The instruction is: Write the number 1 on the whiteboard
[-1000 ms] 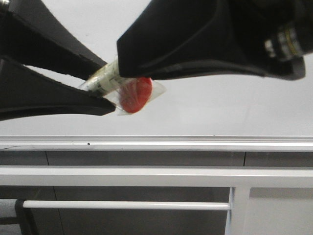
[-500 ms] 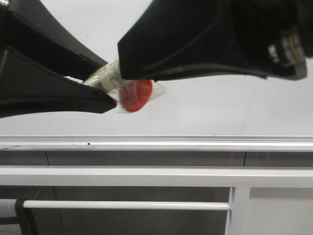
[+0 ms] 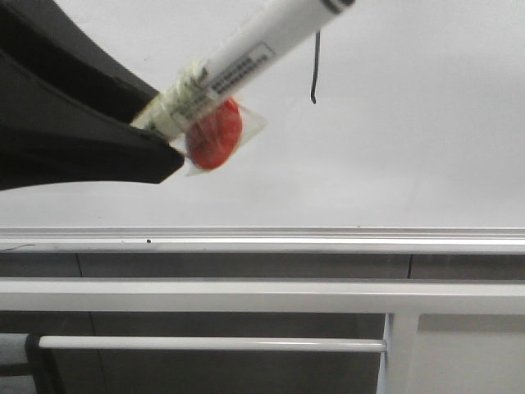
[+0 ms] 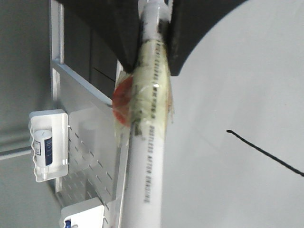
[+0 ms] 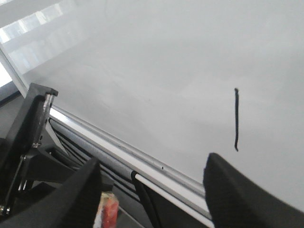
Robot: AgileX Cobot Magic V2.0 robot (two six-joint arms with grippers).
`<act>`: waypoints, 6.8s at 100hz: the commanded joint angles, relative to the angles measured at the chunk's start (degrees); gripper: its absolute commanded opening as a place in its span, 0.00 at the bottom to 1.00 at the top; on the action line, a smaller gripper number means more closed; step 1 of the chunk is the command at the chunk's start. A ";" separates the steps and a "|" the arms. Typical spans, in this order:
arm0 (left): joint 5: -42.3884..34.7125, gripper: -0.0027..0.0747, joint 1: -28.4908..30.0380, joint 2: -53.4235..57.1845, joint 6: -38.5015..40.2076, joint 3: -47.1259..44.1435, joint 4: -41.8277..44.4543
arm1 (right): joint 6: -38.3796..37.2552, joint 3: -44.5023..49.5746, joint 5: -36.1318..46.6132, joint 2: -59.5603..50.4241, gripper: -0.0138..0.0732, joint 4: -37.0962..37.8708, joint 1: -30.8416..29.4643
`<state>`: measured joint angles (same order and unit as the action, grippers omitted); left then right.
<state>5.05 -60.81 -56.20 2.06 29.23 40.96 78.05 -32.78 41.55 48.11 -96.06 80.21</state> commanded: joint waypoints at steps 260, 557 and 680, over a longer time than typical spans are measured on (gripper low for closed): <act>-84.27 0.01 16.42 -22.45 9.82 -24.95 -43.79 | 20.97 0.06 7.07 -8.00 0.09 -6.57 -0.28; -84.36 0.01 -6.15 -29.26 -15.51 -10.29 -88.55 | 21.37 0.16 7.07 -8.00 0.09 -7.21 -0.28; -84.36 0.43 -6.15 -29.26 -19.99 -11.85 -84.13 | 21.37 0.16 6.16 -8.00 0.09 -7.21 -0.28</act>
<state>-65.03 -66.94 -86.86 -18.07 17.25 -46.78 98.58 -31.32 48.91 40.31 -106.40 80.21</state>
